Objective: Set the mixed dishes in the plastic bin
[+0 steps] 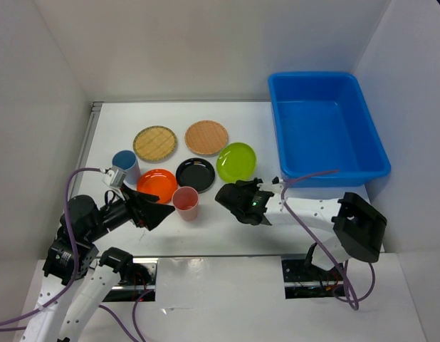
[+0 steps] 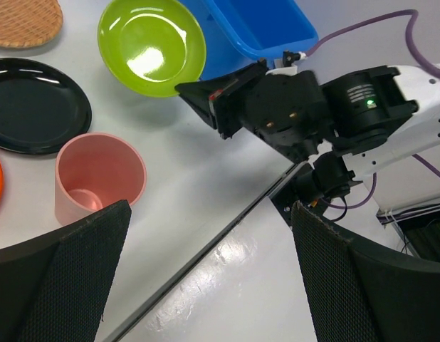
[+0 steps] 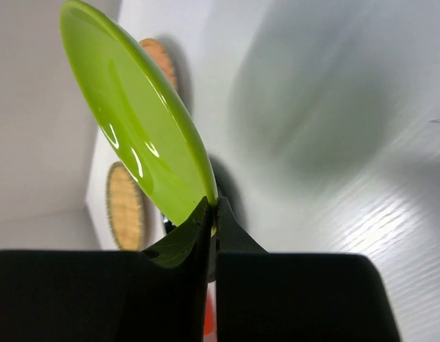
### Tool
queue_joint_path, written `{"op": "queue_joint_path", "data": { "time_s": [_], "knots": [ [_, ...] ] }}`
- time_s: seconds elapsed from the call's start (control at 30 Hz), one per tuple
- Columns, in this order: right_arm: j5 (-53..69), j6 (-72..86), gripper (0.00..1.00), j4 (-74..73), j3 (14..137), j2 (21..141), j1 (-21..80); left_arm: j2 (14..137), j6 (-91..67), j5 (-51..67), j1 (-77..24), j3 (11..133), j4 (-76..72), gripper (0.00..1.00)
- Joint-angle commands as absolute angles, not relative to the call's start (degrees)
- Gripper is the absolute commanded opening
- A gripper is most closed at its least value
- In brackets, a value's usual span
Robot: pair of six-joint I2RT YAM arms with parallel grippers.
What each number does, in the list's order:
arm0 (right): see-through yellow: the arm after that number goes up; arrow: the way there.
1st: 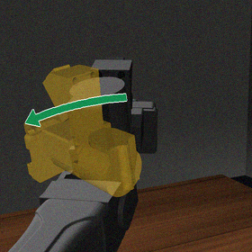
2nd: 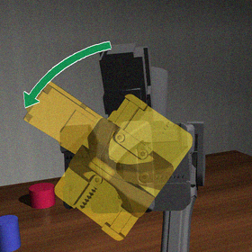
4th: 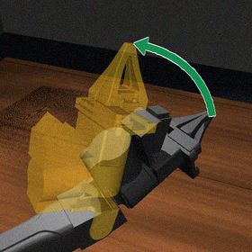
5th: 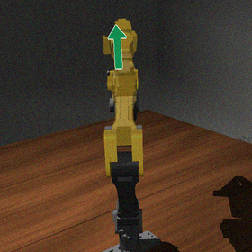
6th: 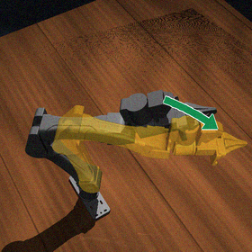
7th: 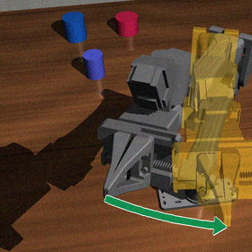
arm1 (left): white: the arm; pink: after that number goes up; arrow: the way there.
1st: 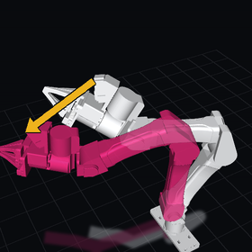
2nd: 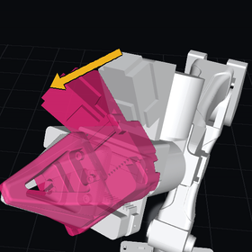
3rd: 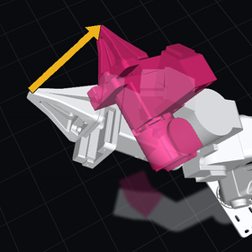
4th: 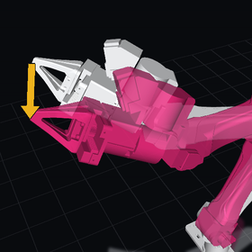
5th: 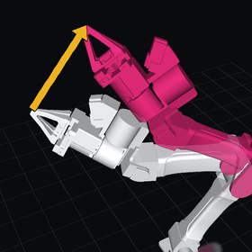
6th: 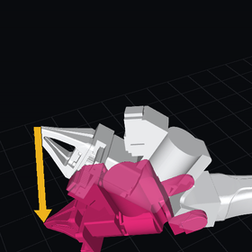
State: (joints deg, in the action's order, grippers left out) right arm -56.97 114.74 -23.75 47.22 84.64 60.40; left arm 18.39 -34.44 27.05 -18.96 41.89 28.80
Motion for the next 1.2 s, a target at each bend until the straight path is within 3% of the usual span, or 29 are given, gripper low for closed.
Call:
{"op": "queue_joint_path", "data": {
  "time_s": [0.0,0.23,0.37,0.53,0.7,0.8,1.17],
  "knots": [
    [-62.75,110.24,0.00,-18.47,48.95,78.77,60.91,17.75,-33.66,26.98,-19.16,42.01,27.69,1.00],
    [-52.25,80.39,0.00,-8.89,52.12,65.15,51.87,17.75,-34.71,26.98,-19.16,42.01,26.64,1.00],
    [-40.65,71.31,0.00,-6.15,52.12,58.28,39.67,17.75,-35.24,26.98,-19.16,42.01,26.02,1.00],
    [-22.54,63.29,0.00,-6.07,53.78,57.12,16.12,17.75,-35.24,25.76,-19.16,42.01,26.02,1.00],
    [-1.52,58.28,0.00,-3.70,57.30,64.23,-5.58,17.75,-35.24,25.22,-19.16,42.54,26.02,1.00],
    [5.70,57.05,0.00,-2.03,59.40,71.96,-11.06,17.75,-35.24,24.09,-19.16,43.06,26.02,1.00],
    [11.43,54.93,0.00,0.09,70.39,98.59,-14.41,17.14,-34.72,22.42,-19.16,43.07,27.07,1.00]
  ]
}}
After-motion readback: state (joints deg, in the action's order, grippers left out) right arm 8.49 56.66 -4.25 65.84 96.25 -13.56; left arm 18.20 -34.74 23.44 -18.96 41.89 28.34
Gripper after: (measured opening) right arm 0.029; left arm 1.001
